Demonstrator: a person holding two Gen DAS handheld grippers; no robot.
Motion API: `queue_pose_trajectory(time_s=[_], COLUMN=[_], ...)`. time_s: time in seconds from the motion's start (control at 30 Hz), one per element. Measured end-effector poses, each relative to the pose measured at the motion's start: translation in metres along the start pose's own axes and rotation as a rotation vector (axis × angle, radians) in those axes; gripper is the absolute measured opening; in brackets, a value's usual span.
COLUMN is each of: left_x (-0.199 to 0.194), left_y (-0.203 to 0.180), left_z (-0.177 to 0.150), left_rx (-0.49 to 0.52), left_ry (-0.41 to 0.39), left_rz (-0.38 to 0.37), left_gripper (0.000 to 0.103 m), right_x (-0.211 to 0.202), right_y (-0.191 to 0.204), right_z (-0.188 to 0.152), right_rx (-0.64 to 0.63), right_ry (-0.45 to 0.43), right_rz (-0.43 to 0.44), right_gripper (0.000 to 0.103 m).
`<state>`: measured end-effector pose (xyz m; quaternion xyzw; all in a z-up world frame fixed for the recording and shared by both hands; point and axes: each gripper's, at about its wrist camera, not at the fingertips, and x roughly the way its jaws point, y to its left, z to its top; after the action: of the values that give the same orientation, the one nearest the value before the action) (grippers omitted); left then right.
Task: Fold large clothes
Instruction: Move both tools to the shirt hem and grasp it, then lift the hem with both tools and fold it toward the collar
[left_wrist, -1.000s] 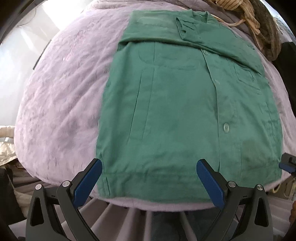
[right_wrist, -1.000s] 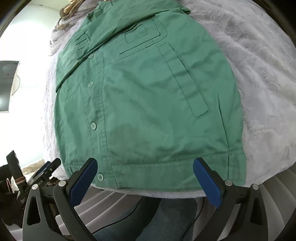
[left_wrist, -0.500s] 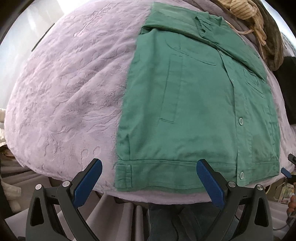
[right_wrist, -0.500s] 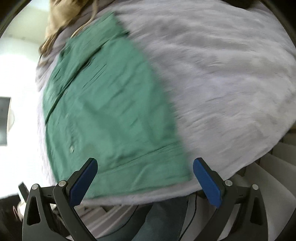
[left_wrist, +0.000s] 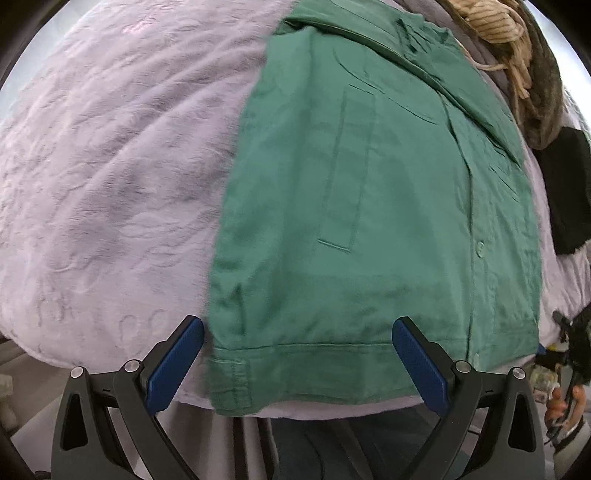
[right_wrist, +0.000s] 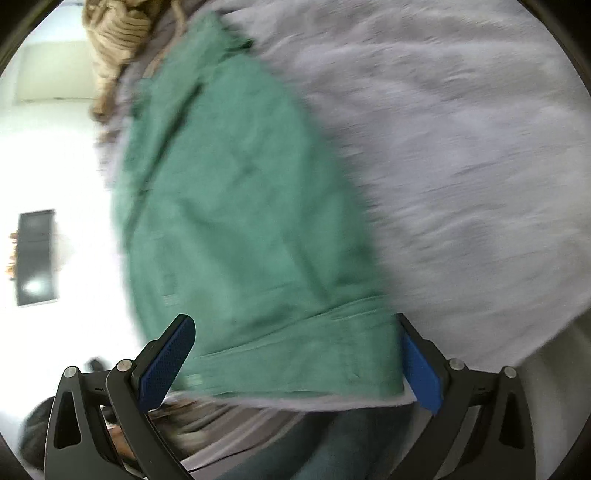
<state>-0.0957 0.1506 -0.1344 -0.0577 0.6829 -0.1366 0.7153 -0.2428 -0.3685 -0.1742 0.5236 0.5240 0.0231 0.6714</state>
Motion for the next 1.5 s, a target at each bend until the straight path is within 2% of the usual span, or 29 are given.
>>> queue_pose_trajectory(time_s=[0.03, 0.07, 0.2, 0.27, 0.37, 0.4, 0.43, 0.47, 0.5, 0.53, 0.6, 0.63, 0.7, 0.83, 0.9, 1.0, 1.1, 1.23, 1.3, 1.33, 1.4, 1.5], left_x=[0.003, 0.004, 0.013, 0.014, 0.016, 0.017, 0.016, 0.018, 0.017, 0.014, 0.007, 0.004, -0.007, -0.034, -0.050, -0.068, -0.083, -0.084, -0.077, -0.075, -0.063, -0.044], left_y=[-0.004, -0.010, -0.011, -0.009, -0.014, -0.016, -0.017, -0.019, -0.018, -0.016, -0.014, -0.012, -0.009, -0.009, -0.015, -0.022, -0.032, -0.040, -0.051, -0.050, -0.057, -0.058], left_z=[0.001, 0.001, 0.001, 0.001, 0.003, 0.003, 0.003, 0.003, 0.004, 0.005, 0.007, 0.009, 0.012, 0.025, 0.038, 0.065, 0.109, 0.167, 0.206, 0.215, 0.249, 0.276], left_rx=[0.006, 0.010, 0.008, 0.008, 0.023, 0.027, 0.033, 0.039, 0.039, 0.033, 0.015, 0.007, -0.026, -0.088, -0.098, -0.111, -0.141, -0.157, -0.168, -0.169, -0.181, -0.194], left_ry=[0.005, 0.006, 0.035, 0.040, 0.047, 0.046, 0.047, 0.052, 0.054, 0.047, 0.037, 0.031, 0.022, -0.010, -0.044, -0.096, -0.169, -0.243, -0.275, -0.281, -0.296, -0.299], left_rz=[-0.009, -0.005, -0.003, 0.001, 0.011, 0.014, 0.015, 0.032, 0.036, 0.026, -0.017, -0.035, -0.107, -0.239, -0.293, -0.346, -0.394, -0.371, -0.329, -0.316, -0.248, -0.186], left_gripper=[0.102, 0.102, 0.102, 0.102, 0.102, 0.100, 0.086, 0.078, 0.067, 0.050, 0.032, 0.022, 0.017, 0.016, 0.016, 0.016, 0.016, 0.016, 0.016, 0.016, 0.016, 0.016], right_x=[0.004, 0.010, 0.028, 0.031, 0.030, 0.029, 0.029, 0.029, 0.028, 0.028, 0.027, 0.025, 0.020, -0.003, -0.011, -0.019, -0.018, -0.007, 0.004, 0.010, 0.027, 0.057], right_y=[0.003, 0.006, -0.003, -0.004, 0.007, 0.009, 0.011, 0.010, 0.008, 0.005, -0.002, -0.005, -0.002, 0.024, 0.043, 0.071, 0.100, 0.127, 0.137, 0.139, 0.143, 0.143], right_z=[0.000, -0.002, -0.003, -0.007, -0.009, -0.008, -0.007, -0.007, -0.007, -0.005, -0.002, -0.001, 0.001, 0.013, 0.027, 0.055, 0.095, 0.155, 0.187, 0.202, 0.235, 0.274], right_rx=[0.007, 0.015, 0.041, 0.062, 0.053, 0.048, 0.048, 0.059, 0.078, 0.099, 0.145, 0.167, 0.157, 0.131, 0.107, 0.059, 0.005, -0.027, -0.029, -0.022, 0.000, 0.013], right_ry=[0.022, 0.038, 0.068, 0.064, 0.056, 0.057, 0.057, 0.058, 0.060, 0.061, 0.070, 0.076, 0.067, 0.031, 0.011, -0.012, -0.027, -0.035, -0.040, -0.040, -0.032, -0.014], right_rz=[0.073, 0.106, 0.006, 0.025, 0.098, 0.106, 0.102, 0.083, 0.069, 0.050, -0.018, -0.003, 0.037, 0.235, 0.304, 0.356, 0.383, 0.381, 0.369, 0.360, 0.332, 0.253], right_gripper=[0.103, 0.103, 0.103, 0.103, 0.103, 0.103, 0.103, 0.101, 0.094, 0.083, 0.015, 0.014, 0.012, 0.009, 0.009, 0.009, 0.009, 0.009, 0.009, 0.009, 0.009, 0.009])
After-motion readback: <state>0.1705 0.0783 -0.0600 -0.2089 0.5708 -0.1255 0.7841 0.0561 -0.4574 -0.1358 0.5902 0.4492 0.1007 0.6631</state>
